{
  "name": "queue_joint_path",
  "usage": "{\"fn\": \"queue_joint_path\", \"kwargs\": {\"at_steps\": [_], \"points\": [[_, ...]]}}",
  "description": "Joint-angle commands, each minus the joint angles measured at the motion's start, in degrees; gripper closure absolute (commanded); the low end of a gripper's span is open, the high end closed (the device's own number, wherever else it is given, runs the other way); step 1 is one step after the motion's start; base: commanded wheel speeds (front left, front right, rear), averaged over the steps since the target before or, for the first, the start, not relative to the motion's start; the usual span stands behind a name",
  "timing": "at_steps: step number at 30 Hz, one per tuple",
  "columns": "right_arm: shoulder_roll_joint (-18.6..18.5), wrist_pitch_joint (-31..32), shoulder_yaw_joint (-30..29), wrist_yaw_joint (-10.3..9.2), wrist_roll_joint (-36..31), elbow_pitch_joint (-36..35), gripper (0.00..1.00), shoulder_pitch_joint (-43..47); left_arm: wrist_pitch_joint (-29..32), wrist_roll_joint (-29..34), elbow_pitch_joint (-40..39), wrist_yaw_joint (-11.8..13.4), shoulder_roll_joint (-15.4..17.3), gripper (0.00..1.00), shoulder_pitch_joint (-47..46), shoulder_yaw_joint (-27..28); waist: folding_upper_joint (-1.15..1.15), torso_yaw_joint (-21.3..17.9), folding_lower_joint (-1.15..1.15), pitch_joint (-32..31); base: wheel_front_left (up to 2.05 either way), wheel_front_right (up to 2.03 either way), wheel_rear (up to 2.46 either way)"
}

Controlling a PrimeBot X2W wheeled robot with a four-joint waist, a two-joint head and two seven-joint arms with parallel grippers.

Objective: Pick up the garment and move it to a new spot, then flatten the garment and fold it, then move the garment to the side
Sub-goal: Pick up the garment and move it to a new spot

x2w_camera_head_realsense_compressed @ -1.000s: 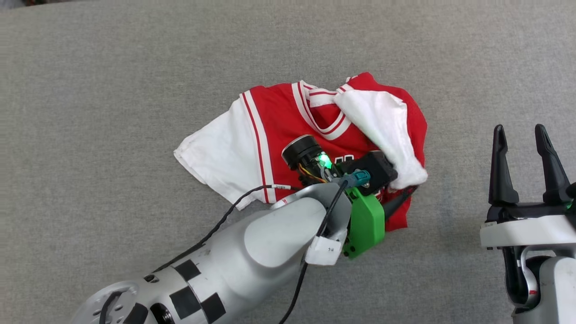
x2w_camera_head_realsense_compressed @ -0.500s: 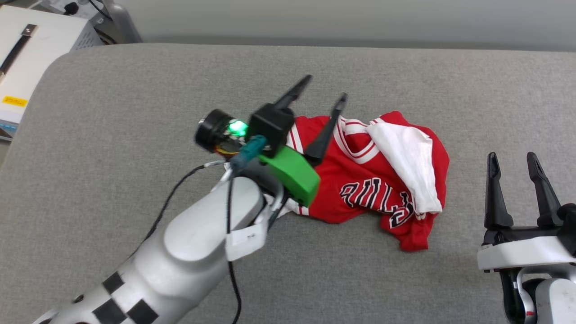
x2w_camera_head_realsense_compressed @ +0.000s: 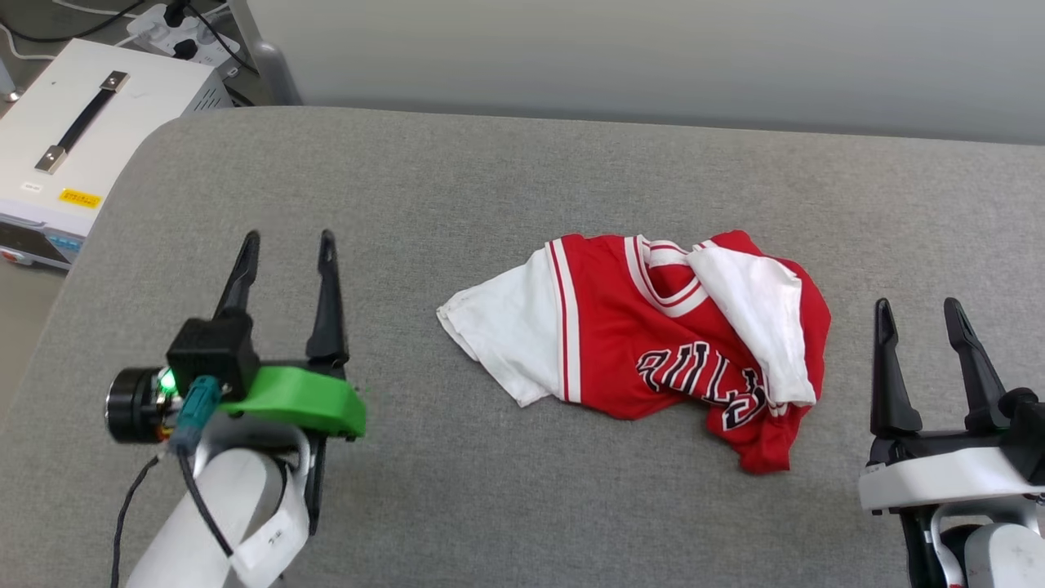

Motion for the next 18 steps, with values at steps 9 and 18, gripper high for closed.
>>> {"fn": "queue_joint_path", "kwargs": {"at_steps": [9,18], "points": [[0.0,-0.3,1.1,-0.05,1.0,1.0,0.00,2.3,-0.3,7.4,-3.2,-6.5,-6.1,0.00,13.9,9.5,0.00,-0.7,0.00,-1.6,0.00,0.00,0.00],[0.0,-0.3,2.9,-0.05,1.7,2.5,0.00,4.6,-0.3,12.2,-1.6,-11.9,-10.9,0.00,17.8,12.1,0.00,-1.5,0.00,-3.6,0.00,0.00,0.00]]}}
